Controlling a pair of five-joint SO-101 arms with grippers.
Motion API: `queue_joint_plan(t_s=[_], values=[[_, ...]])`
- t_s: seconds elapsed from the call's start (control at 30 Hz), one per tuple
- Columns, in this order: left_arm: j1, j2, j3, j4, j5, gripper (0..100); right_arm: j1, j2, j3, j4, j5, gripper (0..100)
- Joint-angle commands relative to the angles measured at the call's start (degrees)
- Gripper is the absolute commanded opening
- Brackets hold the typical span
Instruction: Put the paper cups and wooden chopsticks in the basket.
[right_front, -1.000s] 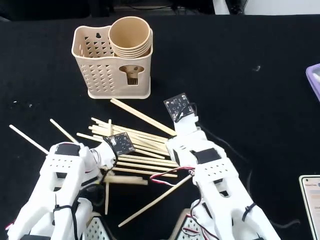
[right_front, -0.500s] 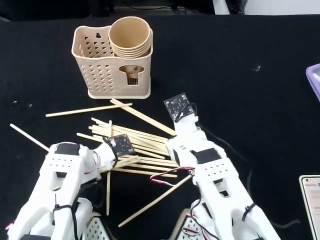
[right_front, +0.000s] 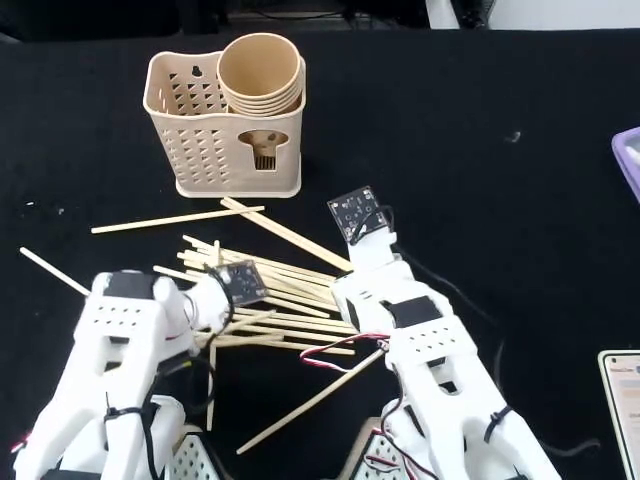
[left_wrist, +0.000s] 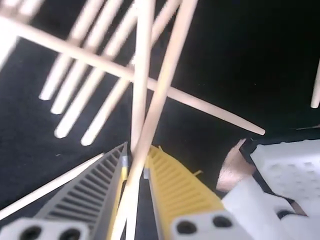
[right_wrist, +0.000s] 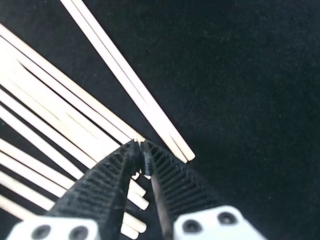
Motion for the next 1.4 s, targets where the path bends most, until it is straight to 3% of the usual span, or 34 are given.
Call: queue_joint_plan(t_s=[0.0, 0.13, 0.3, 0.37, 0.97, 1.13, 1.37], values=[[-0.1, -1.0, 5.6, -5.9, 0.5, 4, 0.9, -1.9, -0.3, -1.3, -0.1, 1.5], [-0.1, -1.0, 6.7, -6.9, 0.5, 6, 0.9, -1.9, -0.3, -1.3, -0.1, 1.5], [-0.1, -1.1, 6.6, -7.0, 0.4, 20, 0.9, -1.9, -0.3, -1.3, -0.1, 1.5], [-0.1, -1.1, 5.8, -6.9, 0.4, 21, 0.9, -1.9, -0.3, -1.3, -0.1, 1.5], [-0.1, -1.0, 1.9, -7.1, 0.4, 19, 0.9, -1.9, -0.3, -1.3, -0.1, 1.5], [-0.1, -1.0, 1.9, -7.0, 0.4, 5, 0.9, -1.9, -0.3, -1.3, -0.1, 1.5], [-0.1, -1.1, 1.9, -6.6, 0.5, 3, 0.9, -1.9, -0.3, -1.3, -0.1, 1.5]])
